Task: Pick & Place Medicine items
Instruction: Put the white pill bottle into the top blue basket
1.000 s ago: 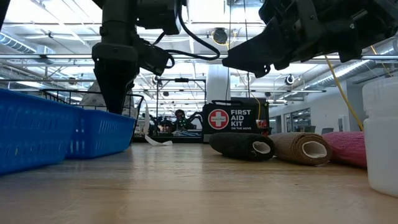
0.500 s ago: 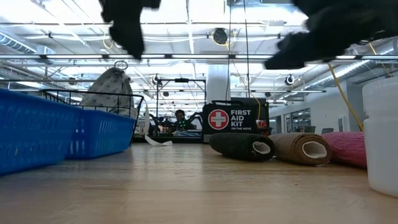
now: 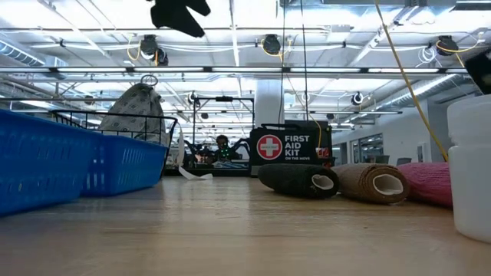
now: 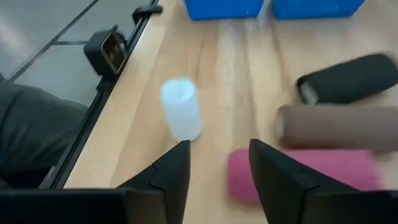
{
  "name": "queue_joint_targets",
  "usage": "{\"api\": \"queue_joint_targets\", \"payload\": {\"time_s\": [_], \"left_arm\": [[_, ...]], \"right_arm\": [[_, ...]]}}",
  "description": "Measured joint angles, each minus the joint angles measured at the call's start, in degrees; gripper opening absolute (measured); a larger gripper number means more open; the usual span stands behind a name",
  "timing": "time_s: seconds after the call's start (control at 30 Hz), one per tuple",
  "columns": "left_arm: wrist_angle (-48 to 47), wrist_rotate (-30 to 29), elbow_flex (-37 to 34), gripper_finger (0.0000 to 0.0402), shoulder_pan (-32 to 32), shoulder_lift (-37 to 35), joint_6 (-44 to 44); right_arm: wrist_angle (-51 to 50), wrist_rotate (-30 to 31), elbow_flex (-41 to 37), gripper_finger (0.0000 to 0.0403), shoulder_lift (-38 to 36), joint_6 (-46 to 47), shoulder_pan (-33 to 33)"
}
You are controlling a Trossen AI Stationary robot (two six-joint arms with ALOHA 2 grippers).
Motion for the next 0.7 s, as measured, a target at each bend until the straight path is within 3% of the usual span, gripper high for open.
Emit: {"api": "queue_joint_targets", "payload": {"time_s": [0.37,0.53,0.7], "left_arm": [[12.89,0.66,0.0,0.0307,0.65,-0.06,-5.07],[15.68,0.67,0.0,0.0317,0.65,-0.04,-5.42],[16.12,0.68,0.0,0.0317,0.65,-0.04,-5.47]], "right_arm": [[25.49,-2.85,0.01,0.028,19.62,-11.71,-0.42],[33.07,-3.32,0.85,0.0273,25.27,-16.66,-3.61],[35.72,-11.0,3.76,0.0247,29.58,-19.72,-6.92]]}}
